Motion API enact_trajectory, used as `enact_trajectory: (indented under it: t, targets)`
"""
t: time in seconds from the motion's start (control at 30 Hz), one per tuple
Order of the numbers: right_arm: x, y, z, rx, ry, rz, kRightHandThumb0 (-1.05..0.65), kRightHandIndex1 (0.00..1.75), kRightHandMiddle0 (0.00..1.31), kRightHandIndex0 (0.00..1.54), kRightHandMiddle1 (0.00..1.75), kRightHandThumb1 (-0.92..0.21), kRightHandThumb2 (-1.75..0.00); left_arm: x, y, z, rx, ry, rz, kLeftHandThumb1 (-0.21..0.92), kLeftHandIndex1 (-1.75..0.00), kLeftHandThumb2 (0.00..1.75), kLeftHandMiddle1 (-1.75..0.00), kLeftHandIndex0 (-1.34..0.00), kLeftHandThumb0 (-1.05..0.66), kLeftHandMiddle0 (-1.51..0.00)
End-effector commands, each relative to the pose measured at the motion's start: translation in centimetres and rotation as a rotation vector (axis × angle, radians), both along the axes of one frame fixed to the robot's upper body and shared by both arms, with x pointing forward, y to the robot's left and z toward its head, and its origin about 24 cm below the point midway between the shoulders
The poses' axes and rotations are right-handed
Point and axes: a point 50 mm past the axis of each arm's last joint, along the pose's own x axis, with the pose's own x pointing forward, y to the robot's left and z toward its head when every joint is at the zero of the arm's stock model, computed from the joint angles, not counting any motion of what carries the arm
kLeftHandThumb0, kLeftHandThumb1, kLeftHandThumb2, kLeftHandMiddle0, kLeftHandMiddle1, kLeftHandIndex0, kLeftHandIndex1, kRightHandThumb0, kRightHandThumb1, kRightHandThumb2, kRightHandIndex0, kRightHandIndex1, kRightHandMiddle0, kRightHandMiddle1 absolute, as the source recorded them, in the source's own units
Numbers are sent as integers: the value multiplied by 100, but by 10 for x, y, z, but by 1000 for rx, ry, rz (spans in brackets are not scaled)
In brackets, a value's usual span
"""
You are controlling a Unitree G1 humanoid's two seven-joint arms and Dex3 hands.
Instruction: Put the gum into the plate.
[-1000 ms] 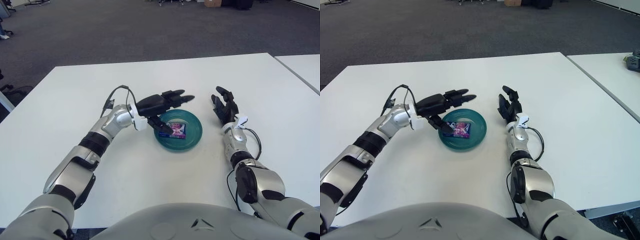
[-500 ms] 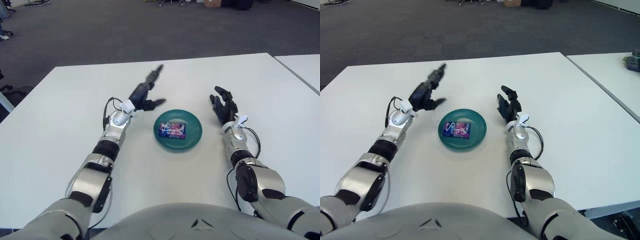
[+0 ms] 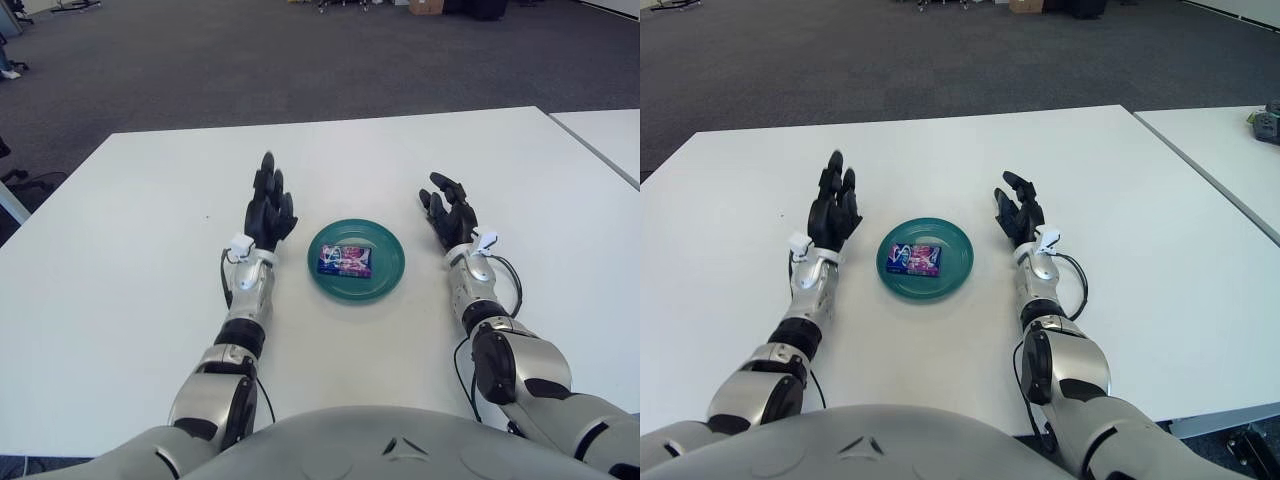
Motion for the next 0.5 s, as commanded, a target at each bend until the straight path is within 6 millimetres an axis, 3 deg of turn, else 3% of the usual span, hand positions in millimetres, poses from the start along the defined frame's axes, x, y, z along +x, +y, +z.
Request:
enact_trajectory:
  t: [0.0,0.07,0.13,0.23,0.3,0.43,0.47]
  targets:
    - [-36,8,-41,-5,181,48,-57,1,0,29,68,-92,-62,-5,13,-13,-12,92,170,92,-3,94,-3,-6,-102,-6]
    - [-37,10,-39,-37,160,63,-59,0,0,26,64,-92,-64,-10,15,-21,8,128,224,92,-11,95,-2,-5,-101,-10]
    - [-38,11,-38,-58,144,72,-62,0,0,23,58,-92,-67,-14,16,-25,26,145,257,92,-35,96,-1,-2,-97,-16]
    - [-41,16,-36,-106,97,89,-65,0,0,19,51,-92,-70,-28,15,-31,86,138,279,92,-54,96,-2,-1,-94,-21]
    - [-46,22,-35,-143,51,111,-72,0,0,12,38,-92,-74,-43,14,-38,180,132,280,92,-70,94,-2,0,-90,-26]
    - [-55,30,-34,-179,-3,144,-82,0,0,5,20,-92,-78,-54,10,-41,318,118,245,92,-76,93,-2,0,-89,-29]
    - [-57,32,-33,-185,-15,153,-86,0,0,3,13,-92,-79,-56,9,-41,347,115,230,92,-70,93,-2,0,-91,-26]
